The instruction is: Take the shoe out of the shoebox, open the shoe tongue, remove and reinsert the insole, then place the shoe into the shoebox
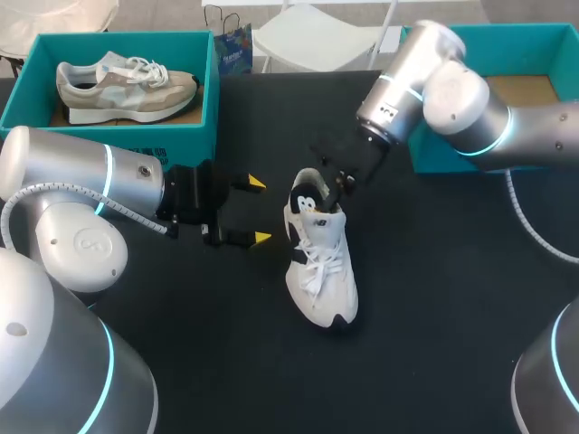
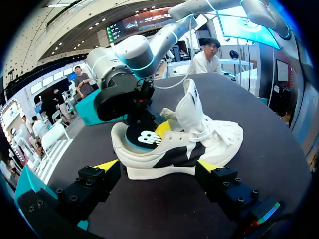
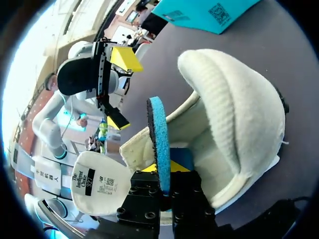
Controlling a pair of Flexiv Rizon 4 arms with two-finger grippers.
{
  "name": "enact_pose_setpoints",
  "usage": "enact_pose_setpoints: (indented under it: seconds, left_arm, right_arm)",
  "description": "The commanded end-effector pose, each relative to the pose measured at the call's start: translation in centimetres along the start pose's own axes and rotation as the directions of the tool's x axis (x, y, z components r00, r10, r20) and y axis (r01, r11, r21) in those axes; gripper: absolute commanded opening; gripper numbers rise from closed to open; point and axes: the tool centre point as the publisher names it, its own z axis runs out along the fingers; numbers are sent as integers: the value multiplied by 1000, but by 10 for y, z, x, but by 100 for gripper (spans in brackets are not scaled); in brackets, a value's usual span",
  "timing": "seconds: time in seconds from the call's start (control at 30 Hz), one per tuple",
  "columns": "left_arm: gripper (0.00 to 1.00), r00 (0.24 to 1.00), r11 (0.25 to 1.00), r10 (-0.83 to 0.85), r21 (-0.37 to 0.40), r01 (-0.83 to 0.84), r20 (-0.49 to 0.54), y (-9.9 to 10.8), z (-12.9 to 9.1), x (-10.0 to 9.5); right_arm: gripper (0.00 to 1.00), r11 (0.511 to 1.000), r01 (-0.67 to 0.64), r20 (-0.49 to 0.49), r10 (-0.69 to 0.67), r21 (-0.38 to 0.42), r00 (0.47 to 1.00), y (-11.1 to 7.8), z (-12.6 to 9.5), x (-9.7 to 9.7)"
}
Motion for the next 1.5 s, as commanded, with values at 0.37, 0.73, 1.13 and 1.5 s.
enact_pose_setpoints:
  seconds: [0.37, 0.73, 1.13, 1.5]
  left_arm:
    - [100, 1000, 1000, 0, -4, 0, -3, -1, 1, -1]
    - [100, 1000, 1000, 0, -4, 0, -3, -1, 1, -1]
    - [100, 1000, 1000, 0, -4, 0, -3, -1, 1, -1]
    - [100, 1000, 1000, 0, -4, 0, -3, -1, 1, -1]
  right_arm:
    - [0, 998, 54, 69, -55, 14, 996, 16, -19, 7]
    - [0, 997, 76, 88, -76, 4, 993, 23, -30, 12]
    - [0, 992, 124, 131, -120, -20, 984, 37, -47, 15]
    - [23, 990, 142, 116, -141, 3, 983, 40, -47, 9]
